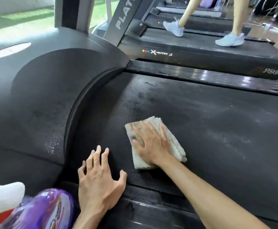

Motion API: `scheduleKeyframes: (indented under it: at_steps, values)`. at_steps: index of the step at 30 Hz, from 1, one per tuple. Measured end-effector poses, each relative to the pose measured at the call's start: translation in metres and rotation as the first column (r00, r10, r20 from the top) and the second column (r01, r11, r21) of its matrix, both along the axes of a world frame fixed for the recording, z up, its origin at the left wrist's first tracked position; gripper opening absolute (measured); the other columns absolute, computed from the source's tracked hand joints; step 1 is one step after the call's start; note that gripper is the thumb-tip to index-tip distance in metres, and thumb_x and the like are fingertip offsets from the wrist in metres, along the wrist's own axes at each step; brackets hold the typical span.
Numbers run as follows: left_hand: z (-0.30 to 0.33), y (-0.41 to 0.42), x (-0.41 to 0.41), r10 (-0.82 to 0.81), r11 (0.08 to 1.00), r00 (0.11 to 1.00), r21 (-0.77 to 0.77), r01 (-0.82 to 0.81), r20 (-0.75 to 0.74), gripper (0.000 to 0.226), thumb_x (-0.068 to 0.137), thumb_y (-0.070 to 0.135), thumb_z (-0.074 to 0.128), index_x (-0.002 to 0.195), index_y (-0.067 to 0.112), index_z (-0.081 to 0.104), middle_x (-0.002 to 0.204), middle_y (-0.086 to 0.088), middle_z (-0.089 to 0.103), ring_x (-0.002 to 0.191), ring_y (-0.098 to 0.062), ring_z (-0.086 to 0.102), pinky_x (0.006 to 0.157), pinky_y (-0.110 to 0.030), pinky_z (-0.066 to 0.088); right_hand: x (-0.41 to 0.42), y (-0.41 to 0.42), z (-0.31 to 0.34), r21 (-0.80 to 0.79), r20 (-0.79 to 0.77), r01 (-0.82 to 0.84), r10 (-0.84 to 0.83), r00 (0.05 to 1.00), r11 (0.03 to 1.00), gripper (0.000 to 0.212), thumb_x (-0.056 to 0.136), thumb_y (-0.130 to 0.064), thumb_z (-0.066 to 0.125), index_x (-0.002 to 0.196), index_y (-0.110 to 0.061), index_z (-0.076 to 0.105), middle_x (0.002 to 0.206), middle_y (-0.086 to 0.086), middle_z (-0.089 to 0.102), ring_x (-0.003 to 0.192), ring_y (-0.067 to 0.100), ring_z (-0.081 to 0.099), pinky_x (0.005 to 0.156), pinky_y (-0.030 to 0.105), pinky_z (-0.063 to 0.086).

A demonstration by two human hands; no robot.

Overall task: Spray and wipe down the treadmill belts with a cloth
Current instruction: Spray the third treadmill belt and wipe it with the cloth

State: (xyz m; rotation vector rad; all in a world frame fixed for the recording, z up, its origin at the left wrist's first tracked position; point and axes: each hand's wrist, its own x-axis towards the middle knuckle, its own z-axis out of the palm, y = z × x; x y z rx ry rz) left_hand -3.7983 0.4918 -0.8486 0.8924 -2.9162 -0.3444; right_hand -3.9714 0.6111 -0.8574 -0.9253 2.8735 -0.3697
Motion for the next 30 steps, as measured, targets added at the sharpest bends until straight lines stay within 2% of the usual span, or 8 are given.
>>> scheduleKeyframes:
  at_steps: [3,6,10,13,17,22,24,30]
  values:
    - [-0.001,-0.001,0.001,0.001,1.0,1.0,0.008,-0.001,-0.005,0.092,0.074,0.071,0.028,0.156,0.029,0.033,0.167,0.007,0.021,0.154,-0.011,0.011,0.121,-0.04,0.017,0.005,0.044,-0.002,-0.011,0.007,-0.086,0.086,0.996,0.996,0.075,0.087,-0.069,0.012,0.16,-0.05,0.021,0.171,-0.021,0.012,0.157,0.001,-0.003,0.127,0.045,-0.011]
    - [0.001,0.0,0.0,-0.007,1.0,1.0,0.017,0.007,0.012,0.09,0.077,0.069,0.03,0.157,0.028,0.029,0.168,0.006,0.018,0.155,-0.012,0.008,0.123,-0.041,0.016,-0.026,0.051,-0.003,0.038,-0.003,0.03,-0.029,1.0,0.999,0.08,0.083,-0.07,0.01,0.16,-0.049,0.023,0.171,-0.019,0.012,0.158,0.004,0.001,0.127,0.045,-0.012]
    - [0.003,0.0,0.001,-0.021,1.0,0.998,0.002,0.021,0.052,0.09,0.079,0.069,0.026,0.159,0.028,0.019,0.169,0.005,0.008,0.155,-0.013,0.001,0.124,-0.042,0.012,-0.04,-0.015,-0.005,0.055,-0.024,0.152,-0.151,0.988,0.987,0.072,0.092,-0.061,0.02,0.162,-0.042,0.021,0.173,-0.01,0.01,0.159,0.015,0.003,0.123,0.052,-0.017]
    - [0.004,0.0,0.001,-0.011,1.0,0.999,0.004,0.011,0.034,0.091,0.077,0.07,0.026,0.159,0.029,0.021,0.169,0.006,0.008,0.155,-0.013,0.002,0.123,-0.042,0.013,-0.018,-0.022,-0.001,0.009,0.001,0.017,-0.017,1.0,1.0,0.065,0.1,-0.058,0.032,0.162,-0.042,0.024,0.173,-0.01,0.011,0.159,0.012,-0.002,0.124,0.052,-0.018]
    - [0.002,0.002,0.0,-0.01,1.0,1.0,0.016,0.009,0.009,0.092,0.076,0.071,0.026,0.158,0.03,0.023,0.169,0.006,0.01,0.155,-0.012,0.002,0.123,-0.041,0.011,-0.003,0.032,0.0,-0.025,0.041,-0.102,0.103,0.994,0.995,0.075,0.087,-0.07,0.018,0.159,-0.05,0.025,0.171,-0.02,0.01,0.157,0.002,-0.004,0.125,0.044,-0.017]
    - [0.002,0.001,0.0,-0.012,1.0,0.999,0.021,0.011,0.031,0.089,0.079,0.069,0.031,0.158,0.029,0.022,0.169,0.005,0.011,0.155,-0.013,0.003,0.123,-0.042,0.013,-0.048,-0.007,-0.006,0.048,-0.013,0.122,-0.122,0.992,0.991,0.06,0.102,-0.058,0.029,0.161,-0.046,0.022,0.173,-0.011,0.009,0.159,0.012,0.0,0.126,0.05,-0.014]
    - [0.003,0.0,0.0,-0.019,1.0,0.999,0.025,0.018,0.035,0.088,0.08,0.068,0.03,0.159,0.03,0.018,0.169,0.006,0.007,0.155,-0.013,0.0,0.123,-0.042,0.012,-0.051,-0.041,-0.007,0.04,-0.006,0.136,-0.136,0.991,0.99,0.059,0.104,-0.057,0.029,0.161,-0.046,0.02,0.174,-0.008,0.008,0.159,0.015,-0.001,0.125,0.052,-0.014]
    - [0.004,0.0,0.0,-0.022,0.999,1.0,0.036,0.021,0.011,0.089,0.082,0.069,0.028,0.16,0.031,0.012,0.17,0.007,-0.001,0.155,-0.011,-0.007,0.125,-0.042,0.005,-0.018,-0.027,-0.003,-0.052,0.043,-0.146,0.148,0.988,0.988,0.061,0.098,-0.061,0.033,0.158,-0.051,0.028,0.171,-0.019,0.01,0.158,0.005,-0.004,0.124,0.043,-0.02]
